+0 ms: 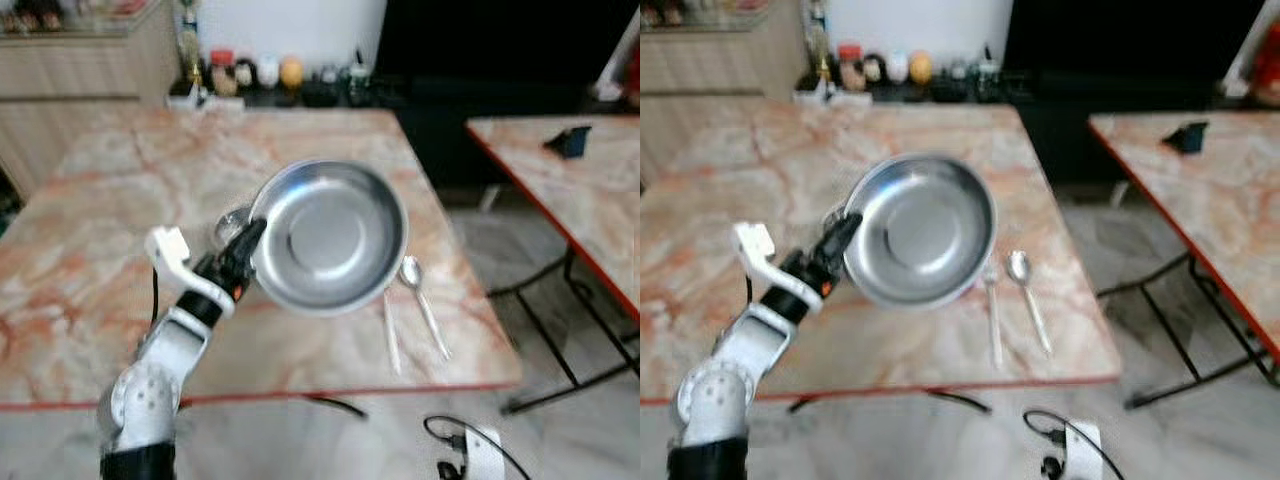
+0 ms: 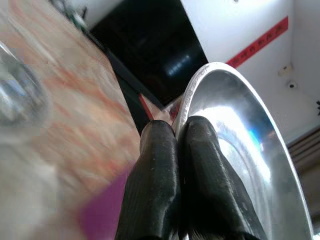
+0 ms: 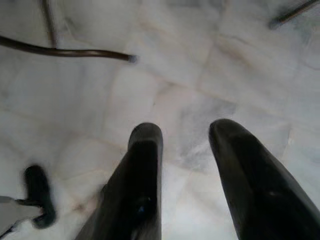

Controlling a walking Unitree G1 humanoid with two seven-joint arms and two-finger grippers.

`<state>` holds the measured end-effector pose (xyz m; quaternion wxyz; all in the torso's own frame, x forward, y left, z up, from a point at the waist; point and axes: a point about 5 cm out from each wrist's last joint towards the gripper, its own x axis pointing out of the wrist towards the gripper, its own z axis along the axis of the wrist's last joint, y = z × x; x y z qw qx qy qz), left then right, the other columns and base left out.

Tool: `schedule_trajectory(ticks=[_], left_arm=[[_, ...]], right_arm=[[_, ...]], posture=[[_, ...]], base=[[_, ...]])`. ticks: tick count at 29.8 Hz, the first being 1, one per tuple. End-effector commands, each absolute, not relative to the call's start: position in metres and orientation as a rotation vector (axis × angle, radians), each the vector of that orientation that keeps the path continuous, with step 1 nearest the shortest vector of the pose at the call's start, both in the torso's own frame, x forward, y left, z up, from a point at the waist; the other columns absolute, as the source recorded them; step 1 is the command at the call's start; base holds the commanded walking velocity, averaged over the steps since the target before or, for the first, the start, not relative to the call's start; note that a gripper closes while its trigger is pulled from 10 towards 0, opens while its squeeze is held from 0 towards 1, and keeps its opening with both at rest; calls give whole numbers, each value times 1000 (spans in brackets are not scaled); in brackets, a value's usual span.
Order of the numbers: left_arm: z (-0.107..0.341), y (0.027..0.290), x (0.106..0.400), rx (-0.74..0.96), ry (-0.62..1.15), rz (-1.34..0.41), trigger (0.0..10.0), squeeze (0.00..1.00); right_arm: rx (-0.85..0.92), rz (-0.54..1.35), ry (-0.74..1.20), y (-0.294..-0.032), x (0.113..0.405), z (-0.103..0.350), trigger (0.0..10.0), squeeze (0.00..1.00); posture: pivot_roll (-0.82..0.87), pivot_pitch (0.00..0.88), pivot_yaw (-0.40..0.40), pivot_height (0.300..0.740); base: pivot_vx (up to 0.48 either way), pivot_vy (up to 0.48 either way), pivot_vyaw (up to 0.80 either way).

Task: Setting the table

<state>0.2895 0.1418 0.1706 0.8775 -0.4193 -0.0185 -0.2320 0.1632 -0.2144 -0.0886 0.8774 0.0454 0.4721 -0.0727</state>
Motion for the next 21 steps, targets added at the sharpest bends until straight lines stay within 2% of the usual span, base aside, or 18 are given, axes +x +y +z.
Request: schedule_trajectory(ticks=[1, 21], left_arm=[[180, 140, 291, -845, -68, -509, 10000, 0], [180, 134, 292, -779, -47, -526, 10000, 0]], right_arm=[[97, -163, 975, -217, 165, -87, 10000, 0], [82, -154, 971, -216, 166, -87, 10000, 0]], posture=[[155, 0, -64, 740], [135, 0, -55, 740]], base=[[0, -458, 0], [0, -457, 0]])
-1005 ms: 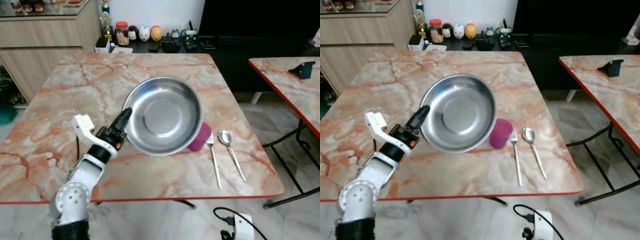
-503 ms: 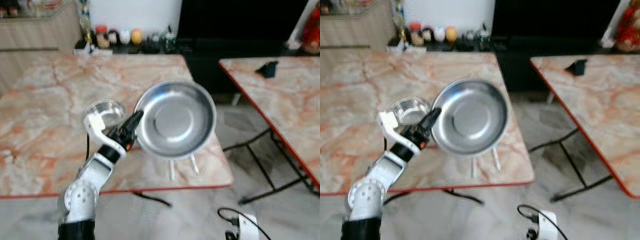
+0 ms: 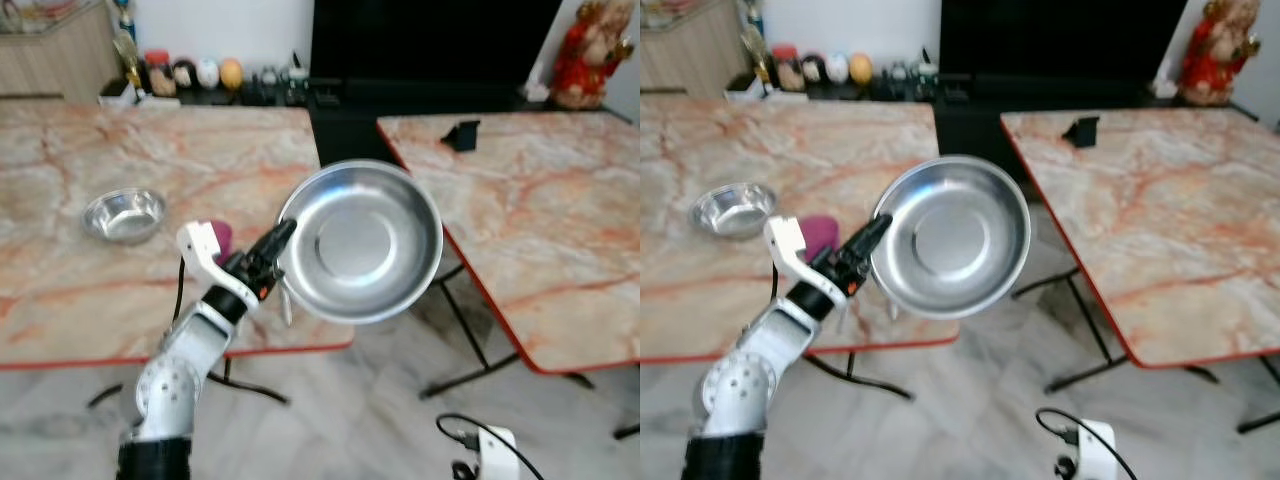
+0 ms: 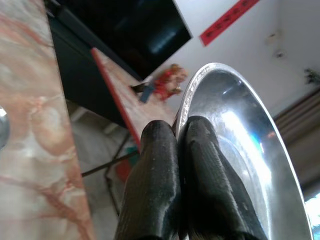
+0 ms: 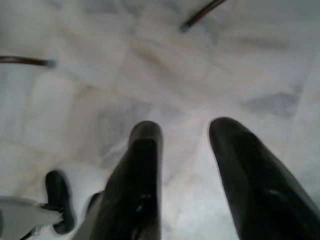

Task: Setting the table

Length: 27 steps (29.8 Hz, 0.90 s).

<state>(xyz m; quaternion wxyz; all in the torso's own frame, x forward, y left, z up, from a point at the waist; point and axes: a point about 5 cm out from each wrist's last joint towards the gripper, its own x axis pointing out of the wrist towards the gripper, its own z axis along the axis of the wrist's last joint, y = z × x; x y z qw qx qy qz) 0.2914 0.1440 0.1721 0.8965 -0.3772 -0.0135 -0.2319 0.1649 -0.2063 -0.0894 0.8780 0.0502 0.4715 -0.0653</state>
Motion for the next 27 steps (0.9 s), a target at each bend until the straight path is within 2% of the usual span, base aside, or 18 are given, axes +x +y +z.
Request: schedule_trajectory(ticks=[1, 7, 16, 23, 27], left_arm=[[179, 134, 292, -778, -47, -525, 10000, 0], [178, 133, 291, -772, -41, -528, 10000, 0], [176, 131, 290, -766, -34, -535, 10000, 0], [174, 132, 289, -755, -25, -535, 10000, 0], [172, 131, 288, -749, -18, -536, 10000, 0]], right_arm=[[77, -152, 972, -216, 166, -87, 10000, 0], [65, -145, 976, -216, 166, -87, 10000, 0], [53, -139, 976, -216, 165, -87, 10000, 0], [55, -136, 979, -215, 164, -88, 10000, 0], [78, -148, 986, -214, 163, -89, 10000, 0]], posture=[[135, 0, -55, 740], [132, 0, -55, 740], [128, 0, -53, 740], [127, 0, -50, 740], [122, 0, -49, 740]], base=[[0, -461, 0], [0, -464, 255], [0, -467, 0], [0, -468, 704], [0, -469, 0]])
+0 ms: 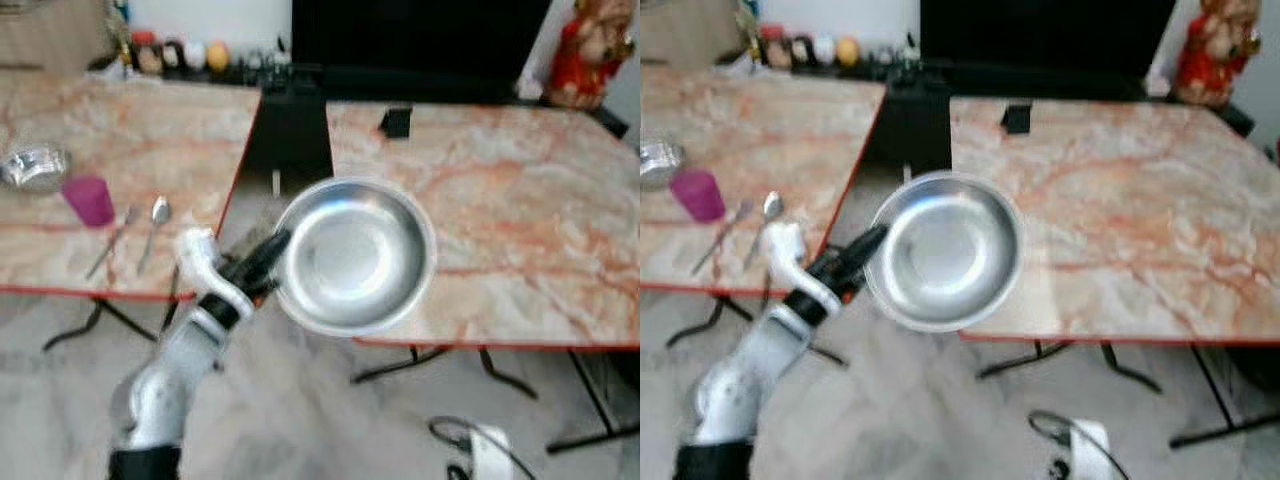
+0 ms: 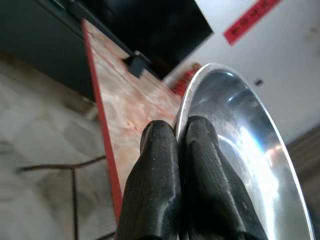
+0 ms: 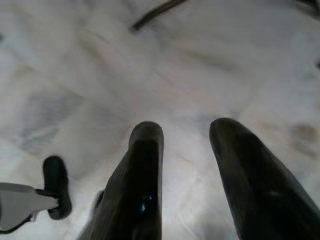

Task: Setting the table

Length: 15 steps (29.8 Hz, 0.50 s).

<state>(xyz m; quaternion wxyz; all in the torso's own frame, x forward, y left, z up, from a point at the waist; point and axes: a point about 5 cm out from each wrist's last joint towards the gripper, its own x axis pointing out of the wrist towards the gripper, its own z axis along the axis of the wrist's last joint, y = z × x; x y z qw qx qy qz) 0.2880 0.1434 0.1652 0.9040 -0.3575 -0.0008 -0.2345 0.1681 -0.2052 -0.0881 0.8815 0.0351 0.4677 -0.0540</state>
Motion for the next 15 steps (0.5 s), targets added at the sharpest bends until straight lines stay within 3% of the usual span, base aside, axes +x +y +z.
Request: schedule_trajectory(ticks=[1, 15], left_arm=[[172, 131, 288, -750, -18, -537, 10000, 0], [171, 133, 289, -737, -19, -520, 10000, 0]], right_arm=[[72, -143, 985, -214, 163, -89, 10000, 0], [71, -146, 982, -216, 164, -88, 10000, 0]], posture=[[125, 0, -50, 740], [127, 0, -60, 740]], base=[[0, -469, 0], [0, -469, 0]])
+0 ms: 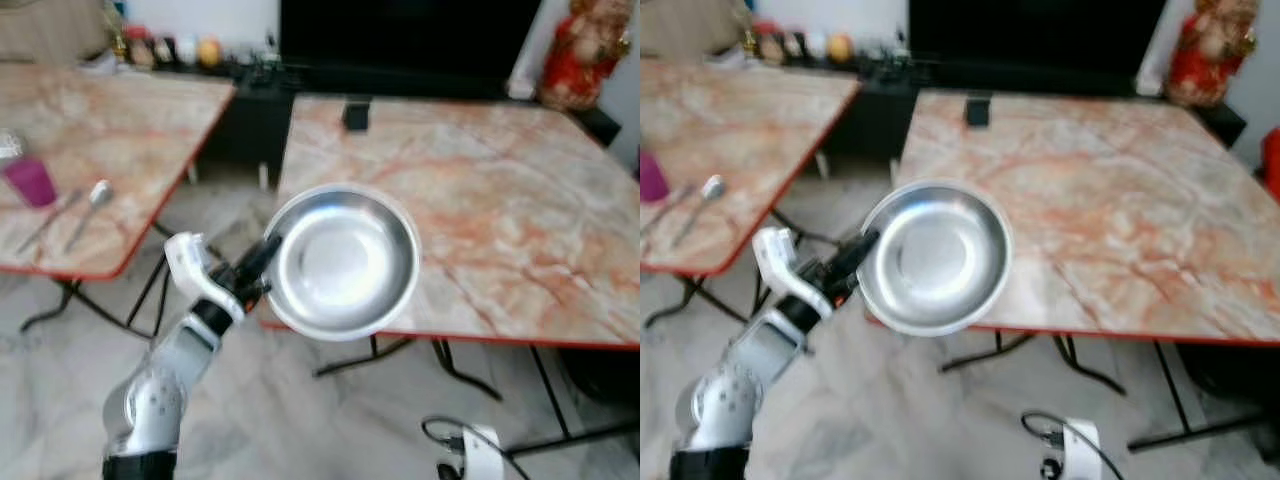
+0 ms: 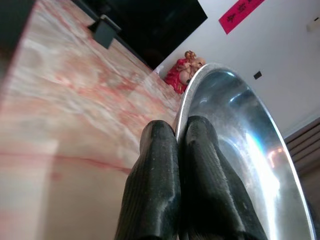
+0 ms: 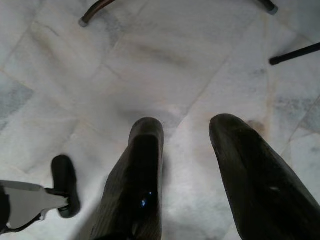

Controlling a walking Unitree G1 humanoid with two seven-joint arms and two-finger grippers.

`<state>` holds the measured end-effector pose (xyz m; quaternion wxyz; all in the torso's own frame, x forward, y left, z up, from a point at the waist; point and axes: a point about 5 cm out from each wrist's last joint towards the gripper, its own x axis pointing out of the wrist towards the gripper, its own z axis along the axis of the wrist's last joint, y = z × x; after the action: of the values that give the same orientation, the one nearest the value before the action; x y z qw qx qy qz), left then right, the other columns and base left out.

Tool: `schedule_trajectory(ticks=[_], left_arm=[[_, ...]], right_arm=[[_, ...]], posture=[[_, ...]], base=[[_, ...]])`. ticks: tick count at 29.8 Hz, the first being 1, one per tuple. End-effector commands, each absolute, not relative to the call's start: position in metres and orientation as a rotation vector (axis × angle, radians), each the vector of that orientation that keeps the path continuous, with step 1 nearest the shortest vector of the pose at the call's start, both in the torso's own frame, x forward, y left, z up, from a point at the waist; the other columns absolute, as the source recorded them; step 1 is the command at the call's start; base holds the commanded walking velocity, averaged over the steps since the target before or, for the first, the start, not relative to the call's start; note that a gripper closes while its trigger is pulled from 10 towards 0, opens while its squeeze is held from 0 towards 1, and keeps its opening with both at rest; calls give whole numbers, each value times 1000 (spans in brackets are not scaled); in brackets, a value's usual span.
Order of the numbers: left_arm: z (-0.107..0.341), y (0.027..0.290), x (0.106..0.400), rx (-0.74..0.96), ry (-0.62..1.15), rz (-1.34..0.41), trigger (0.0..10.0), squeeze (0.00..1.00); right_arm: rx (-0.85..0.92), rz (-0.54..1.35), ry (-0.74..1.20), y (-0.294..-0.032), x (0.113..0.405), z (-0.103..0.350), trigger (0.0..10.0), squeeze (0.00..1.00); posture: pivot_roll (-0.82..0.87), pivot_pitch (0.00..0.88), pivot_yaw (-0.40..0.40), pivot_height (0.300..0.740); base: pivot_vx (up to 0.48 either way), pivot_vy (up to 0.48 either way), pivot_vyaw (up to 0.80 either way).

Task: Setting the table

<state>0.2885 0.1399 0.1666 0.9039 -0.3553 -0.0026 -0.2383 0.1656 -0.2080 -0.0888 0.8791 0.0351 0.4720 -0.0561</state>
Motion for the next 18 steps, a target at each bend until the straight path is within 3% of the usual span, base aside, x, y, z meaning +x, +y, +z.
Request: schedule_trajectory(ticks=[1, 18], left_arm=[[171, 133, 288, -736, -18, -519, 10000, 0], [167, 135, 286, -703, -3, -507, 10000, 0]], right_arm=[[70, -145, 982, -216, 164, -88, 10000, 0], [68, -138, 984, -217, 164, -88, 10000, 0]], posture=[[128, 0, -61, 740], [132, 0, -68, 740]], base=[[0, -469, 0], [0, -469, 0]])
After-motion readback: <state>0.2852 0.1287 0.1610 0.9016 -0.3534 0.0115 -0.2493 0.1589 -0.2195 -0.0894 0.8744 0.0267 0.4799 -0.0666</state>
